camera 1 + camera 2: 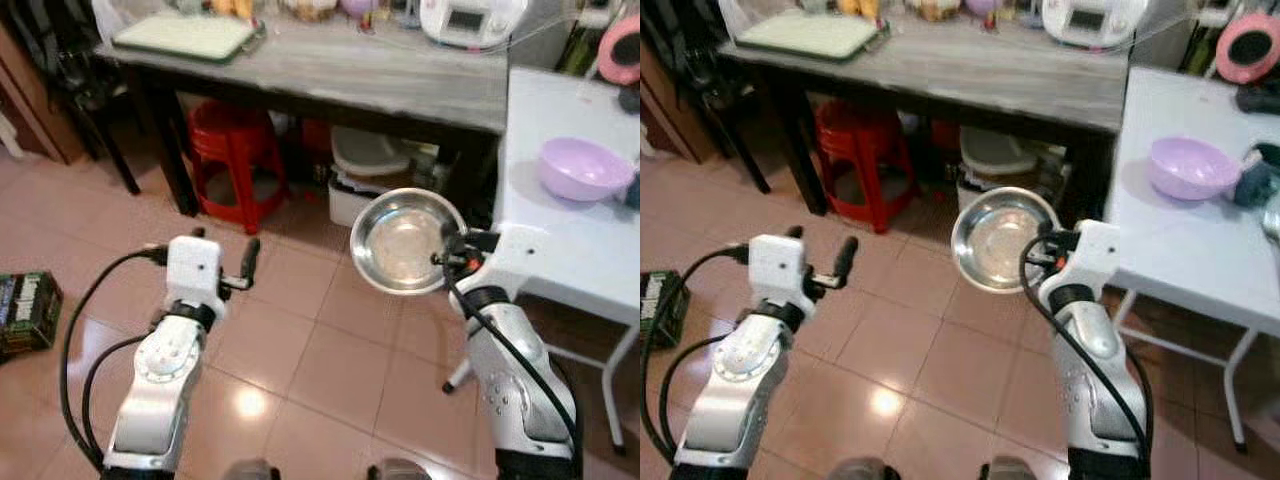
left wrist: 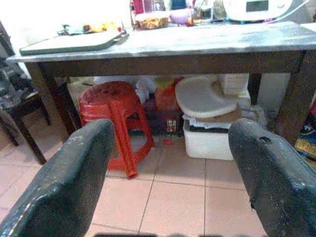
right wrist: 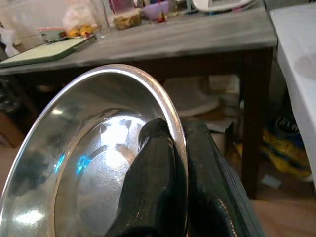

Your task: Setting the table

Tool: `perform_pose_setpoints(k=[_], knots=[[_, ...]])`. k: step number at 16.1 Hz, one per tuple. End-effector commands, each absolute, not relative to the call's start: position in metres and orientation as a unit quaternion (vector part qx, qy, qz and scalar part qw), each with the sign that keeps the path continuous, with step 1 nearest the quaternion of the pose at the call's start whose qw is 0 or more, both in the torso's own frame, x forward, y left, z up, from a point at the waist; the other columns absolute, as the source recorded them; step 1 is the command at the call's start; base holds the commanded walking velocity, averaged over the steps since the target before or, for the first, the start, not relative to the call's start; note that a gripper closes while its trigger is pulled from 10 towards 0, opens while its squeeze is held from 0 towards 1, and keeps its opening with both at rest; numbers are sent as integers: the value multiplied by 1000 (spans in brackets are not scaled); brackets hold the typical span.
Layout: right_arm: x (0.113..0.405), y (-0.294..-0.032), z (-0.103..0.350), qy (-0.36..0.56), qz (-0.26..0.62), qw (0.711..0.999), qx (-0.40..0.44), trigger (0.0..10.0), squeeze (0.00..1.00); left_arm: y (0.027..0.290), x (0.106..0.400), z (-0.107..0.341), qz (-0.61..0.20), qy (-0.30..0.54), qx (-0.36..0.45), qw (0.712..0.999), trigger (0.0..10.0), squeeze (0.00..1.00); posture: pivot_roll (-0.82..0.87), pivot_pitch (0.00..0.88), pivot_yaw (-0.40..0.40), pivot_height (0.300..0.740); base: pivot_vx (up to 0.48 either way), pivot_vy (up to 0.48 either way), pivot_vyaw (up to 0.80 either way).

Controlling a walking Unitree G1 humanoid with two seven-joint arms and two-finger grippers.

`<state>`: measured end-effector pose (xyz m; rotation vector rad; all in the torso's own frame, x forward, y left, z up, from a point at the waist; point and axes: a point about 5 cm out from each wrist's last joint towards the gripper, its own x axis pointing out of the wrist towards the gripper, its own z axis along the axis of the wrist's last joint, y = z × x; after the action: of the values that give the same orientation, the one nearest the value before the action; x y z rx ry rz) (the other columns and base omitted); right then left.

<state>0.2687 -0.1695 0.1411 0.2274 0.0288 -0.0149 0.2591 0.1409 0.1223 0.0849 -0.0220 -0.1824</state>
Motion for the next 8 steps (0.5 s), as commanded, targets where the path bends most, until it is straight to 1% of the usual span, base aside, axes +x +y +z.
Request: perform_pose_setpoints(k=[1, 2, 4, 6, 8], knots=[[269, -178, 146, 0, -20, 995, 102, 10000, 0, 133, 260, 124, -106, -17, 38, 994, 10000, 0, -1, 39, 29, 740, 431, 0, 0], [269, -178, 146, -2, -19, 995, 101, 10000, 0, 132, 260, 124, -106, -19, 39, 993, 10000, 0, -1, 39, 29, 740, 435, 0, 0], [270, -177, 146, -3, -18, 995, 100, 10000, 0, 132, 261, 124, -106, -20, 39, 993, 10000, 0, -2, 40, 29, 740, 435, 0, -800], [270, -178, 146, -5, -18, 995, 100, 10000, 0, 132, 261, 124, -107, -21, 40, 993, 10000, 0, -3, 42, 29, 740, 435, 0, -519], [269, -178, 146, -5, -19, 995, 100, 10000, 0, 132, 260, 125, -107, -23, 38, 993, 10000, 0, -2, 43, 28, 740, 435, 0, 0]])
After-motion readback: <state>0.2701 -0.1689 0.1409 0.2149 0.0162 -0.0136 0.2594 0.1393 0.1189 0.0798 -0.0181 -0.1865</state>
